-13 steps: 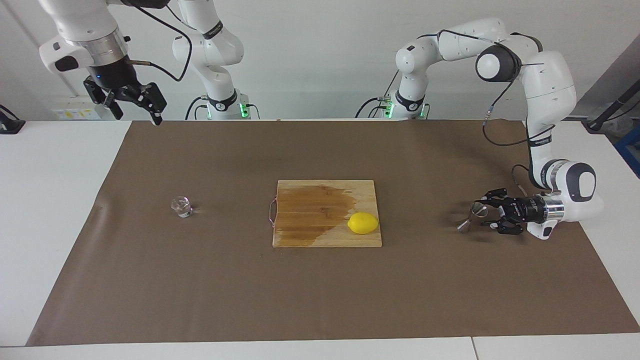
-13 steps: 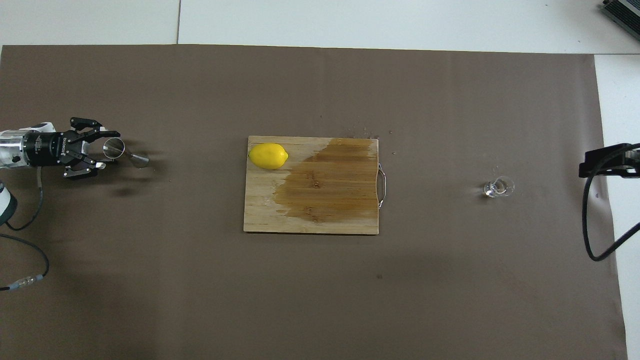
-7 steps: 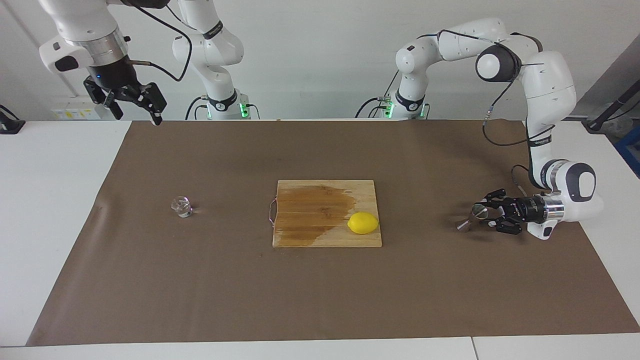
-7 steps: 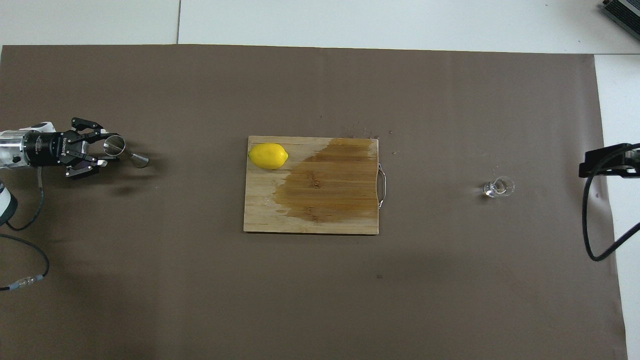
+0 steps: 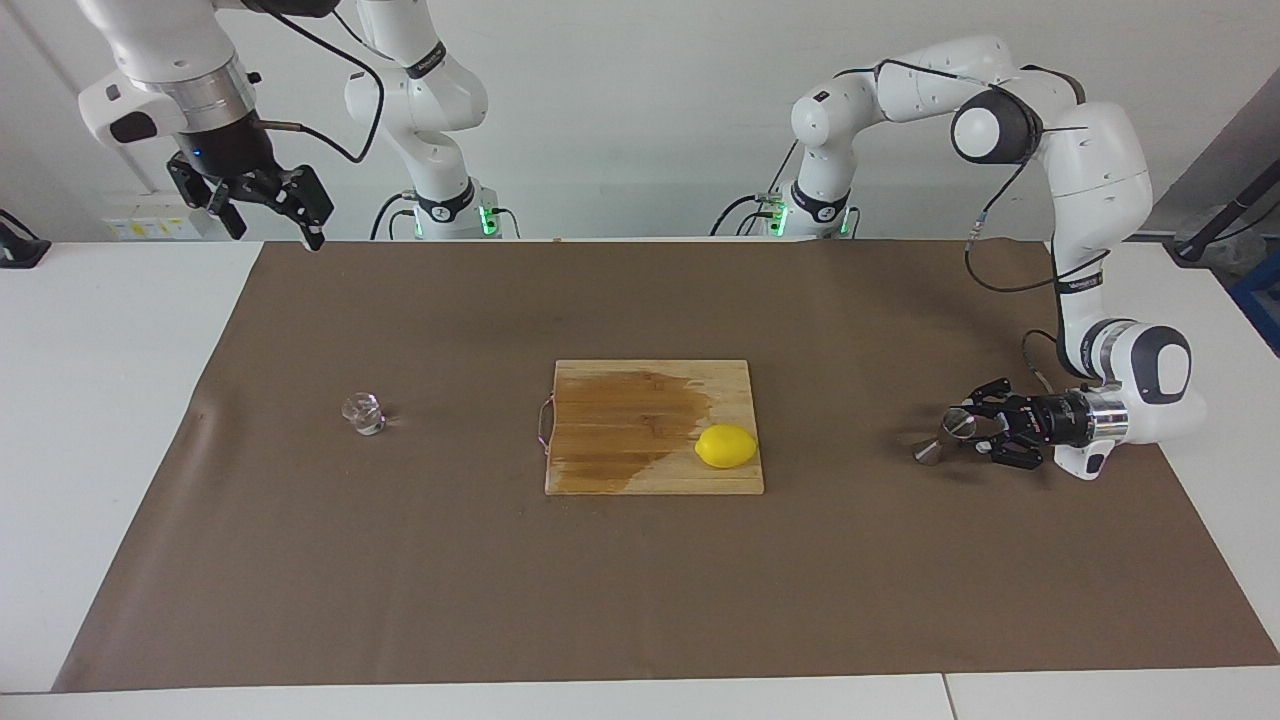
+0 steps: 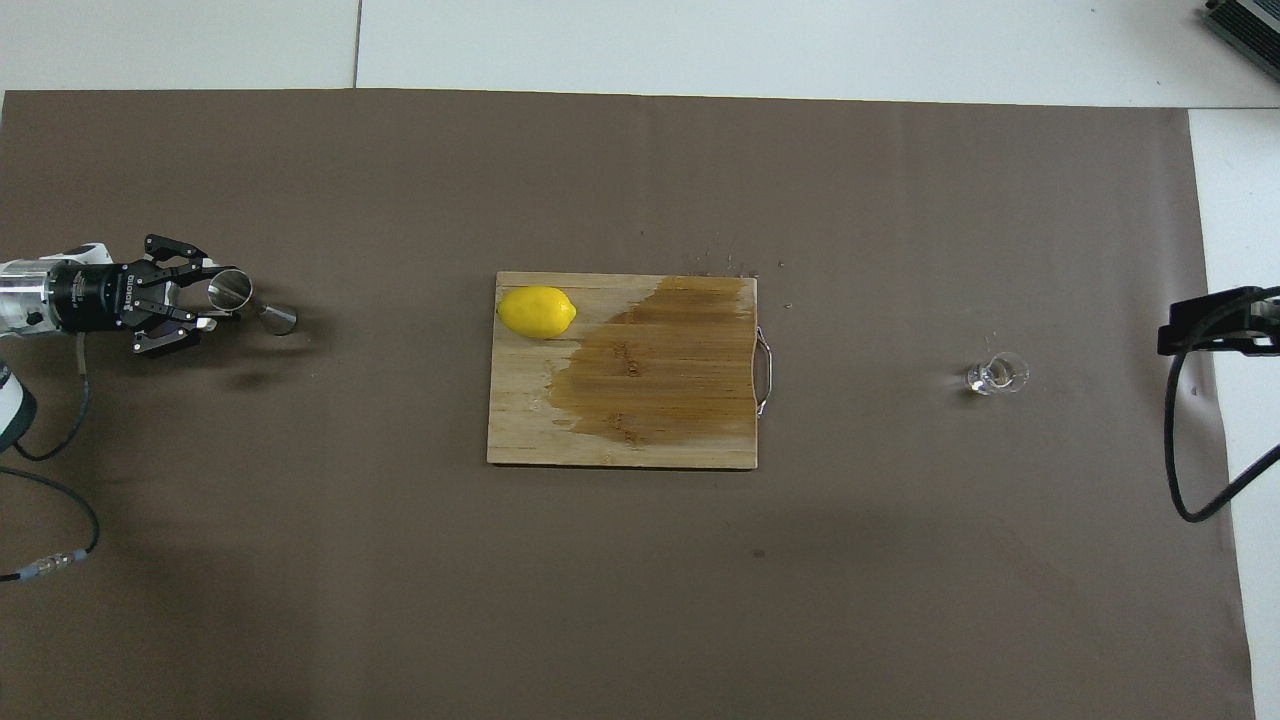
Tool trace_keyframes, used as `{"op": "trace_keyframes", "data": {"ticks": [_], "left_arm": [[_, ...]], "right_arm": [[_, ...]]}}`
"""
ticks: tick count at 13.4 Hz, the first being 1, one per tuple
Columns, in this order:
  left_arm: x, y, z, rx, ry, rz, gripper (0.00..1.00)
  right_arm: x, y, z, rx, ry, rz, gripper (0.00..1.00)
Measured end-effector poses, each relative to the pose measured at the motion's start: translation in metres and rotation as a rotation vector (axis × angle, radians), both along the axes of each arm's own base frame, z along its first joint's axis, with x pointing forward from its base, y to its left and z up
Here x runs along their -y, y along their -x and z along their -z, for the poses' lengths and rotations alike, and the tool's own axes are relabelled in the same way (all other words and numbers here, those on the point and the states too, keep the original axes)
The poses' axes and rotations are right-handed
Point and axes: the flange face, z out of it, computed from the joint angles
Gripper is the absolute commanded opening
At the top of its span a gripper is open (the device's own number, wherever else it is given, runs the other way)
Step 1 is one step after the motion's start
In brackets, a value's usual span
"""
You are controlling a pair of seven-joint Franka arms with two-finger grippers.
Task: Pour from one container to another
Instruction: 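Close the left gripper around the small metal cup, then lift the metal cup with the left gripper toward the cutting board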
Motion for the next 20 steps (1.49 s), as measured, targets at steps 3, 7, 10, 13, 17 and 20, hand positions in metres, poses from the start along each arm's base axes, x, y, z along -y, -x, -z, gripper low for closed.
{"op": "trace_keyframes", "data": {"ticks": [3,7,10,13,17,20], "left_arm": [[0.006,-0.003,-0.003,0.010,0.010,0.002,0.42],[0.025,-0.014,-0.016,0.043,0.052,0.003,0.43],[0.051,-0.027,-0.038,0.087,0.103,0.000,0.43],[0.086,-0.038,-0.076,0.131,0.096,0.007,0.43],[0.158,-0.034,-0.116,0.139,0.075,0.009,0.43],[0.196,-0.025,-0.123,0.117,0.056,-0.010,0.43]], "right_arm": [[0.000,0.000,0.000,0.000,0.000,0.000,1.00],[0.000,0.000,0.000,0.000,0.000,0.000,1.00],[0.000,0.000,0.000,0.000,0.000,0.000,1.00],[0.002,0.000,-0.001,0.001,0.000,0.003,1.00],[0.021,0.002,-0.001,0.000,-0.012,-0.045,1.00],[0.038,0.004,-0.001,0.002,-0.037,-0.040,1.00]]}}
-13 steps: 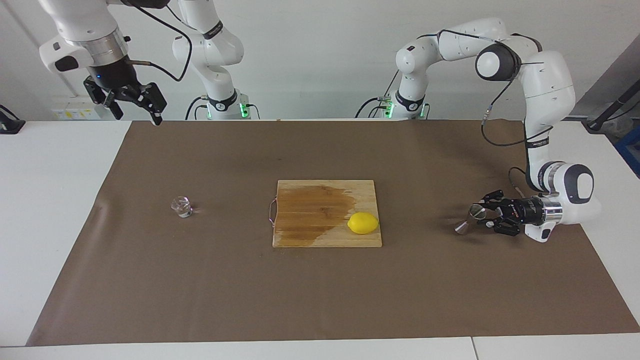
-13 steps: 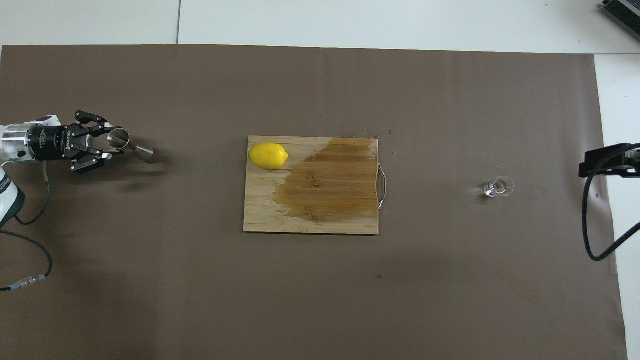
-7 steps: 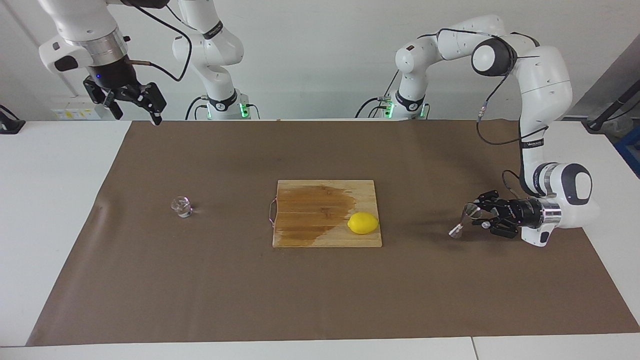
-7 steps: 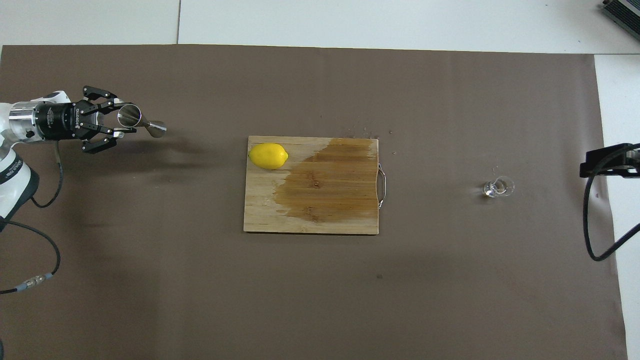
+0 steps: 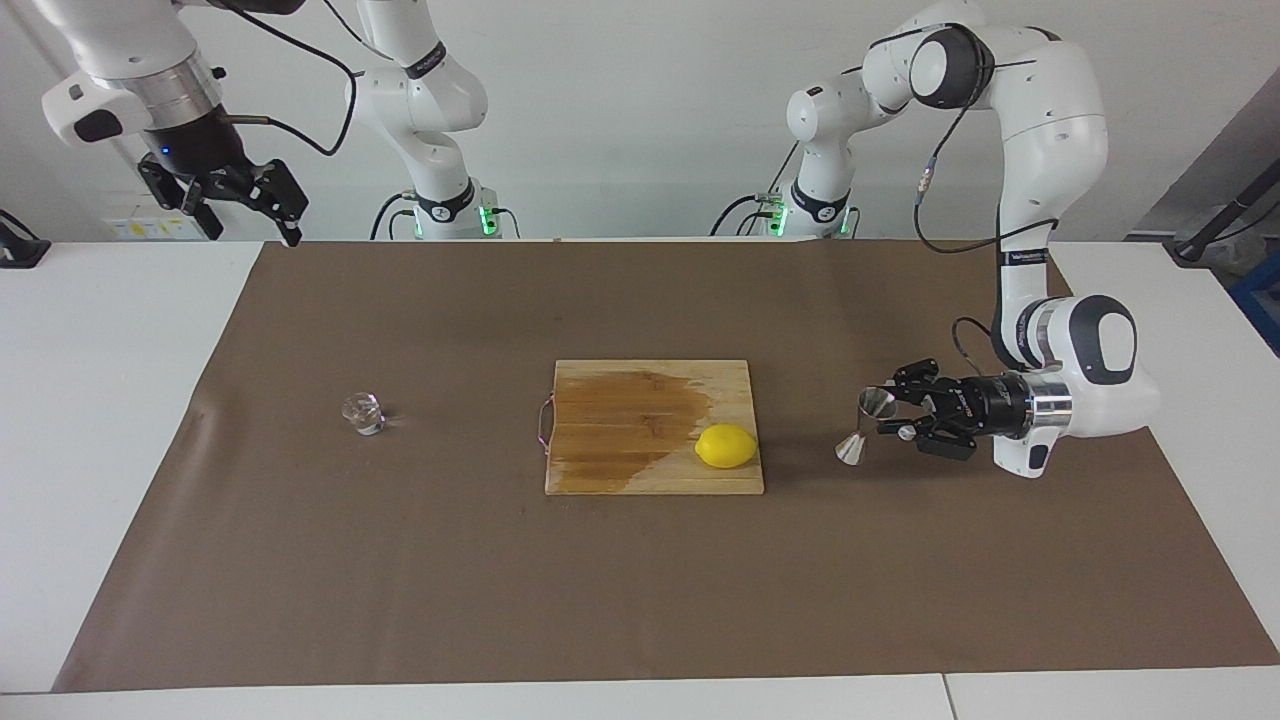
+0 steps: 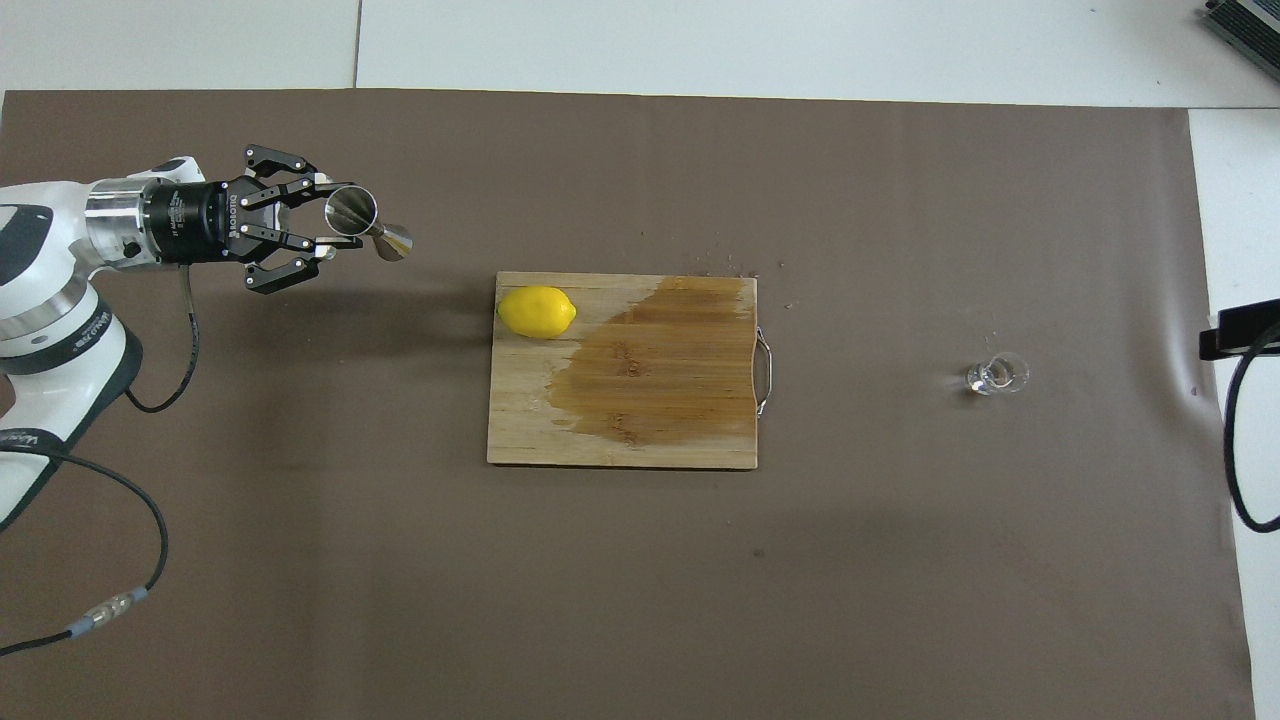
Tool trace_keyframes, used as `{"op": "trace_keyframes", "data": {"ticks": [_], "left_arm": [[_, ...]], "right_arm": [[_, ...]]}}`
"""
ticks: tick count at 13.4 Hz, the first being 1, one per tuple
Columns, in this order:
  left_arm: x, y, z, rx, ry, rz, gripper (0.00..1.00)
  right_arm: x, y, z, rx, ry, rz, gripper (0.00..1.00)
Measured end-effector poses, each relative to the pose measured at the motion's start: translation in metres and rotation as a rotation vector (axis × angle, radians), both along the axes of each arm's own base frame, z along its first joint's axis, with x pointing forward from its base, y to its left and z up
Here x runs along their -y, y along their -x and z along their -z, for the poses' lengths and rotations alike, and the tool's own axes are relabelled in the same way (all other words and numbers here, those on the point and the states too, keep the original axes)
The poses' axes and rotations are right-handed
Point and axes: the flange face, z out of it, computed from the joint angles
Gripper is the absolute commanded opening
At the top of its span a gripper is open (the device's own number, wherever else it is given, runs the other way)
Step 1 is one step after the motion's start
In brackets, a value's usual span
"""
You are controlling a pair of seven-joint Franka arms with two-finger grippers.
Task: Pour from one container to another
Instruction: 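Lift the metal cup with the left gripper toward the cutting board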
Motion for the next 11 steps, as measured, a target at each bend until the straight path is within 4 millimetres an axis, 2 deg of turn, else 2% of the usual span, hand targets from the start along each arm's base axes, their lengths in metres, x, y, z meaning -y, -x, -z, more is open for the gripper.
{"op": "trace_keyframes", "data": {"ticks": [2,4,6,8,11], "left_arm": [[0.037,0.007,0.000,-0.023,-0.012,-0.023,0.43],[0.074,0.018,0.003,-0.047,-0.007,-0.042,0.44],[0.106,0.029,0.005,-0.064,0.000,-0.055,0.45],[0.133,0.038,0.009,-0.082,0.011,-0.069,0.45],[0.166,0.051,0.015,-0.103,0.008,-0.089,0.45]], "right_arm": [[0.000,0.001,0.003,-0.005,-0.011,-0.028,1.00],[0.001,0.005,0.010,-0.005,-0.106,-0.112,1.00],[0.019,0.011,0.014,0.031,-0.164,-0.233,1.00],[0.029,0.013,0.015,0.083,-0.169,-0.386,1.00],[0.024,0.014,0.032,0.107,-0.222,-0.603,1.00]]}}
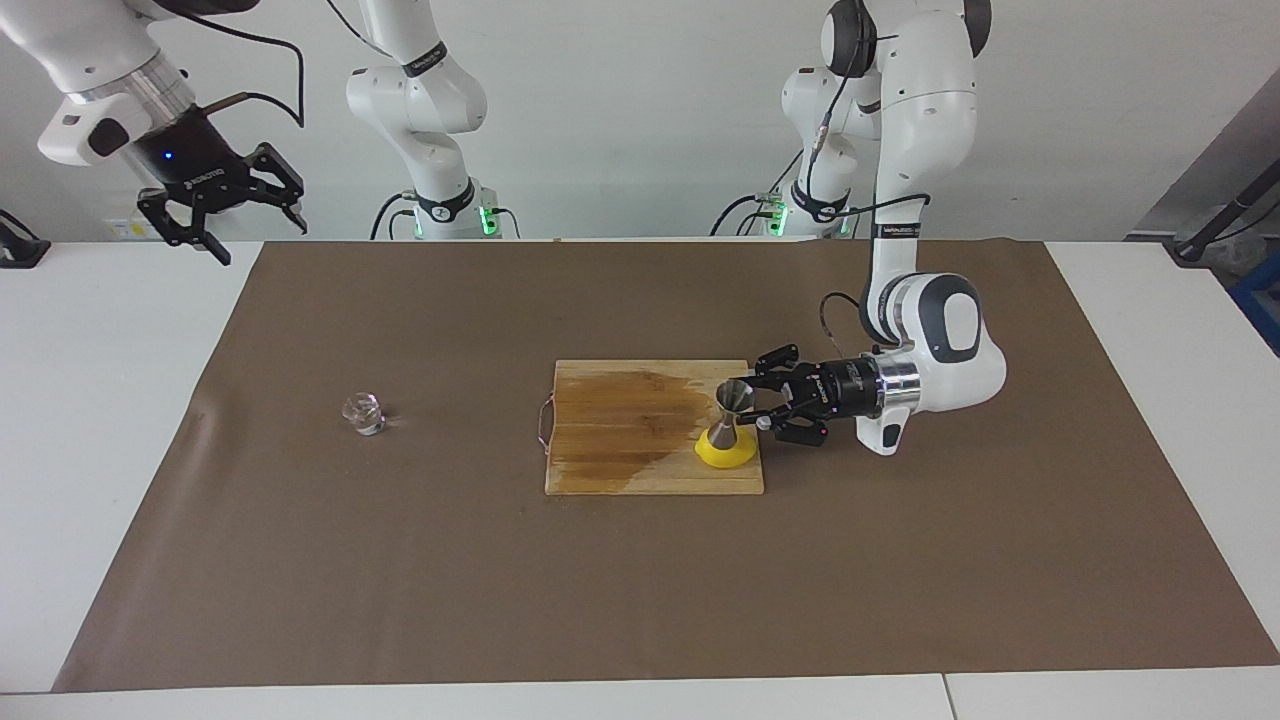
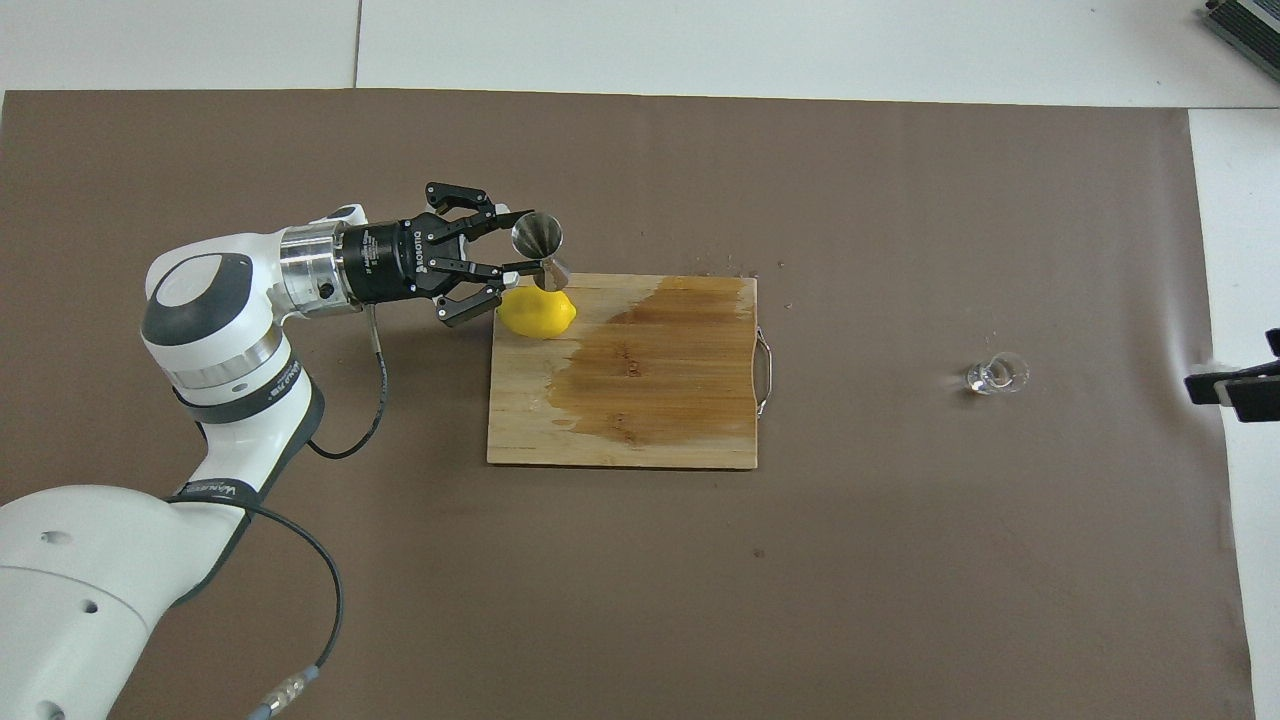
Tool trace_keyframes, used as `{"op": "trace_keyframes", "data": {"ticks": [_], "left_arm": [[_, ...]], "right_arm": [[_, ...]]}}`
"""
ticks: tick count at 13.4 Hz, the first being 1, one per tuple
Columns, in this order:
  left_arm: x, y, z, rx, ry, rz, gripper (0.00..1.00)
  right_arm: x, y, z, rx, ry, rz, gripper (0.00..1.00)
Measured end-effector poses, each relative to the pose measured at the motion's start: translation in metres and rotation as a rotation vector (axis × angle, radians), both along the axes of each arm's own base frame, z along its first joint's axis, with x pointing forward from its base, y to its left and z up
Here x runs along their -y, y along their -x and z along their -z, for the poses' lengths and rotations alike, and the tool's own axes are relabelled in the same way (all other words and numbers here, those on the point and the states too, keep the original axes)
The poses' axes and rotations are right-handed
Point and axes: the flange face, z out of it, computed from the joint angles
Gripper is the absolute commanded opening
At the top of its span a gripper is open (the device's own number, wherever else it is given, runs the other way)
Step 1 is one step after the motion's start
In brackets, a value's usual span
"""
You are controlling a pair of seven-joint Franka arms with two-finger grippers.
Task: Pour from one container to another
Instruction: 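Lift the metal cup with the left gripper toward the cutting board, then lower the cup onto the board while the right gripper reaches the glass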
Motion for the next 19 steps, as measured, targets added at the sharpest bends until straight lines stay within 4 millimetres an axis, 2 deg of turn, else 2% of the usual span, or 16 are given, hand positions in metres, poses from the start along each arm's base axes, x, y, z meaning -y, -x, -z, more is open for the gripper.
{"op": "trace_keyframes", "data": {"ticks": [1,5,7,10,13,16,19], "left_arm": [[0.009,0.006,0.004,0.002,-0.009,-0.008,0.46],[0.042,0.031,0.022,0.022,-0.031,-0.053,0.46],[0.055,0.041,0.030,0.036,-0.036,-0.069,0.45],[0.077,0.060,0.045,0.049,-0.062,-0.072,0.46],[0.087,0.073,0.055,0.070,-0.065,-0.098,0.46],[0.081,0.078,0.062,0.082,-0.071,-0.112,0.46],[0.074,0.081,0.067,0.098,-0.075,-0.133,0.45]], "right_arm": [[0.006,0.001,0.008,0.016,-0.031,-0.057,1.00],[0.056,0.012,0.035,0.133,-0.152,-0.200,1.00],[0.064,0.011,0.055,0.174,-0.211,-0.251,1.00],[0.066,-0.001,0.090,0.231,-0.280,-0.325,1.00],[0.082,-0.006,0.140,0.282,-0.384,-0.391,1.00],[0.107,-0.010,0.200,0.340,-0.457,-0.487,1.00],[0.112,-0.017,0.254,0.379,-0.533,-0.556,1.00]]}}
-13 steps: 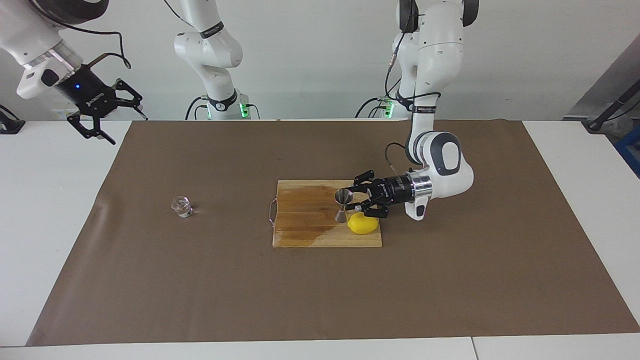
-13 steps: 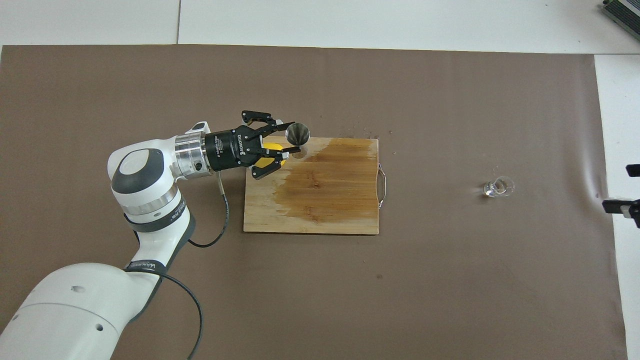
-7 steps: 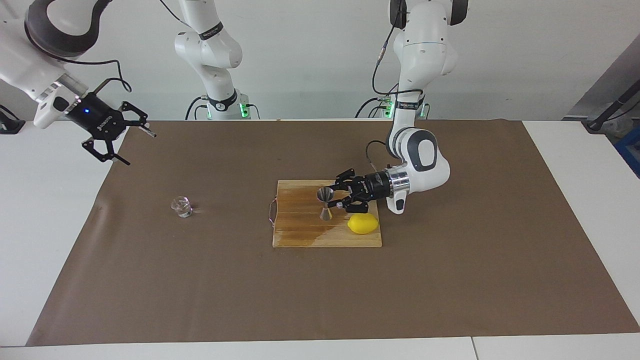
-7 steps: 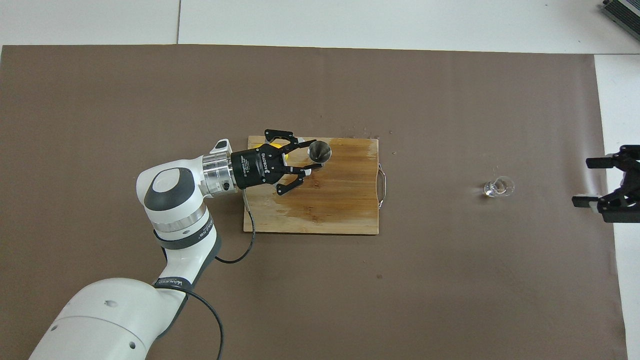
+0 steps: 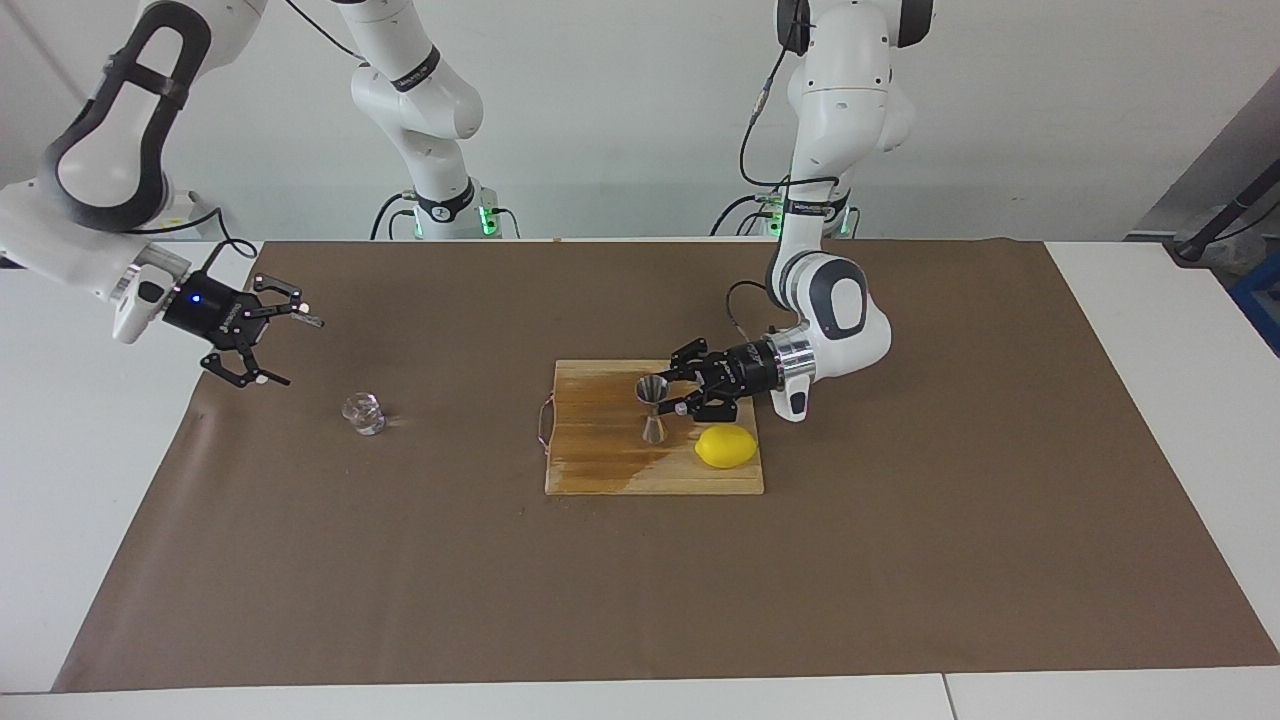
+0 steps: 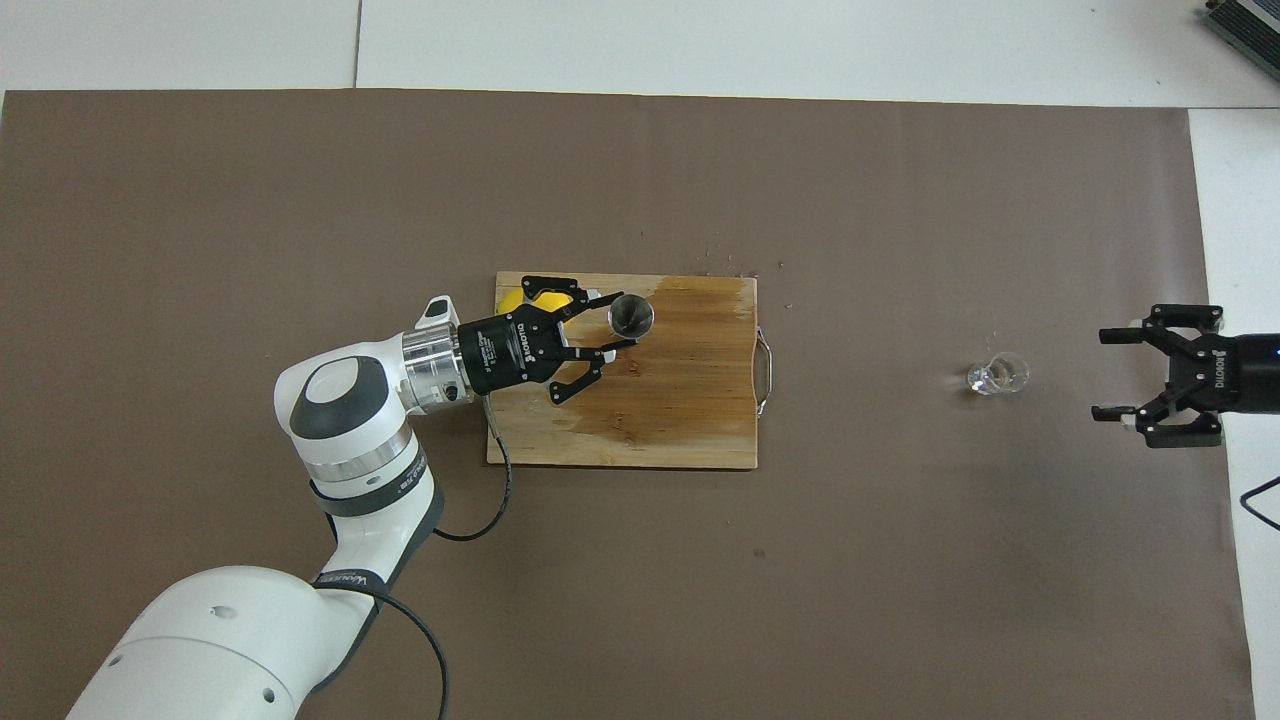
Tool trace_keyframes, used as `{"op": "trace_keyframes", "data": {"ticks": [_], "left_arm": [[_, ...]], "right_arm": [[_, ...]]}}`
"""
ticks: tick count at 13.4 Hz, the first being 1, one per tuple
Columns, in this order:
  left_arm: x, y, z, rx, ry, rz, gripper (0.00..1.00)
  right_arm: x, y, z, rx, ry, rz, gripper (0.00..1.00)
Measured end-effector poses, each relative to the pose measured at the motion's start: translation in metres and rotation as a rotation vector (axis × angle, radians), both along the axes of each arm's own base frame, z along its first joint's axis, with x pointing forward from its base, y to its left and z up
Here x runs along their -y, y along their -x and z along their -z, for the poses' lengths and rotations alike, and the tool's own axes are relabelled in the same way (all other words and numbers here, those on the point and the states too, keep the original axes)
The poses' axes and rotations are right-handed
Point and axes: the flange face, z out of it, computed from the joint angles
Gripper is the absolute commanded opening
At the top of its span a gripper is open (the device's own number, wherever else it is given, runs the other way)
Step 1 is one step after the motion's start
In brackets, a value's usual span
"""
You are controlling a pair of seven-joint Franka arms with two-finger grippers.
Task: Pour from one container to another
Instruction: 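Lower the cup onto the board while the right gripper reaches the glass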
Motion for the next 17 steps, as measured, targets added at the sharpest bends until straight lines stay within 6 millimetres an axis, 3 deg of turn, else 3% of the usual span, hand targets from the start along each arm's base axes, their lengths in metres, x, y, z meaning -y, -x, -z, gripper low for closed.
{"op": "trace_keyframes", "data": {"ticks": [5,7,13,17], "left_arm": [[-0.003,0.003,0.006,0.020,0.003,-0.019,0.45],[-0.004,0.005,0.010,0.024,0.004,-0.026,0.45],[-0.003,0.009,0.022,0.032,0.016,-0.019,0.43],[-0.002,0.011,0.027,0.031,0.023,-0.012,0.42]], "right_arm": [[-0.004,-0.008,0.081,0.074,-0.106,-0.093,1.00],[-0.004,-0.008,0.101,0.090,-0.122,-0.125,1.00],[-0.016,-0.018,0.128,0.111,-0.183,-0.143,1.00],[-0.013,-0.030,0.137,0.123,-0.185,-0.147,1.00]]}}
